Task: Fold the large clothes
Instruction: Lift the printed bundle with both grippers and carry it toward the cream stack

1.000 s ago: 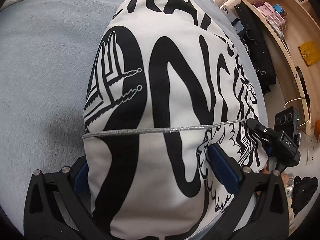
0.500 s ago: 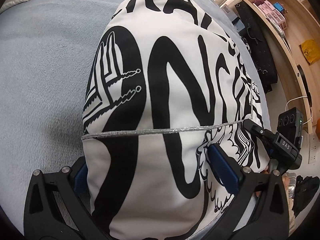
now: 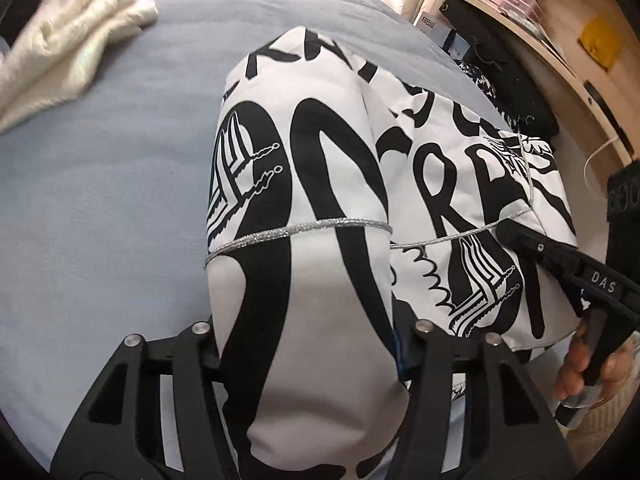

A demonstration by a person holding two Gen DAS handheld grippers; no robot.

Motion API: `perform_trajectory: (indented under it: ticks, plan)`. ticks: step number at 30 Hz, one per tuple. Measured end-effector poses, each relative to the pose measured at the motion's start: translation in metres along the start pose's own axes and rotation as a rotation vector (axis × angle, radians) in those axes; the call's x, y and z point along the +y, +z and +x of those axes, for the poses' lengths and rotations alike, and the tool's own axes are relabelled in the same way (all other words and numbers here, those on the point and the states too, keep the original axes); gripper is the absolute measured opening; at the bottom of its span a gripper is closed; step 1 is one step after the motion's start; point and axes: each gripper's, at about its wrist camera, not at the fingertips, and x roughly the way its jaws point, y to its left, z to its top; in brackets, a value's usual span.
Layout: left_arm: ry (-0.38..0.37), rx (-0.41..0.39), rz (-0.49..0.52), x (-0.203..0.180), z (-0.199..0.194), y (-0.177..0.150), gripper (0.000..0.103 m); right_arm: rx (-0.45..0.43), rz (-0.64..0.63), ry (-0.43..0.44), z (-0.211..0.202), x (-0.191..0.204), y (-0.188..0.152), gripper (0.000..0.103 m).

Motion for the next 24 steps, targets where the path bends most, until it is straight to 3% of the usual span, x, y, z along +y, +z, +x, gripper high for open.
perform_trajectory:
  ticks: [7, 13, 18, 24]
  plan:
    - [0.049, -0.04, 0.006, 0.025, -0.058, -0.014, 0.048, -0.002, -0.039, 0.069, -0.007, 0.087, -0.027, 0.023]
    - [0.106, -0.098, -0.041, 0.097, -0.13, -0.019, 0.047, -0.024, -0.149, 0.142, 0.001, 0.202, -0.032, 0.022]
    - [0.15, -0.17, -0.091, 0.166, -0.19, -0.002, 0.047, -0.075, -0.273, 0.207, 0.012, 0.313, -0.01, 0.022]
    - [0.224, -0.285, -0.097, 0.259, -0.249, 0.063, 0.047, -0.125, -0.33, 0.285, 0.053, 0.431, 0.053, 0.021]
